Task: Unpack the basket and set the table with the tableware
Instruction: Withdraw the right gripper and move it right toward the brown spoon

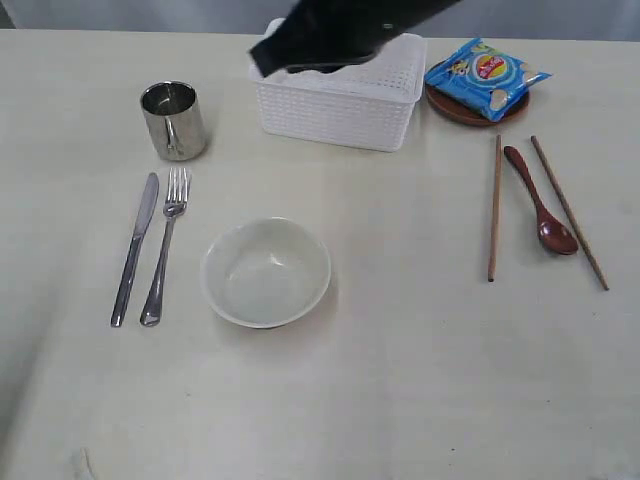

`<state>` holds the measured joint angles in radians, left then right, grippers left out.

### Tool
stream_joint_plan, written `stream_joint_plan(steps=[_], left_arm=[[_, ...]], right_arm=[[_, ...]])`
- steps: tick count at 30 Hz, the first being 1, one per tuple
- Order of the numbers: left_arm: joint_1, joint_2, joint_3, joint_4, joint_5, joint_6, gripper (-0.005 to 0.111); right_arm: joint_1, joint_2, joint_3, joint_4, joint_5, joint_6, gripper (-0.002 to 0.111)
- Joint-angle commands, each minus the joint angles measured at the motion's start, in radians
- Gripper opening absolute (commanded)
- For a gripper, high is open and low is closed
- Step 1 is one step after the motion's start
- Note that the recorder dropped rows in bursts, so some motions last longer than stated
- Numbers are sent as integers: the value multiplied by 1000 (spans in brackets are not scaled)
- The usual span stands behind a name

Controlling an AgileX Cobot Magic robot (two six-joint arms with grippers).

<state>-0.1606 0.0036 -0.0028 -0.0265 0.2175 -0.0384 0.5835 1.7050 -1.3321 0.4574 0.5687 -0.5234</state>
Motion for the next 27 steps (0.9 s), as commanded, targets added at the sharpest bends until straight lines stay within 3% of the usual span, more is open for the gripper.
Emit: stream_joint_plan(steps=[1,11,27], left_arm=[[-1,-4,3,-4,-6,0,0],[-1,-4,3,-4,-6,0,0],[-1,-4,3,-4,-6,0,0]], right_arm=[[-149,-19,25,5,76,-22,-1],[-447,-13,25,12,157,-28,0],[-462,59,2,143,195,-196,0]])
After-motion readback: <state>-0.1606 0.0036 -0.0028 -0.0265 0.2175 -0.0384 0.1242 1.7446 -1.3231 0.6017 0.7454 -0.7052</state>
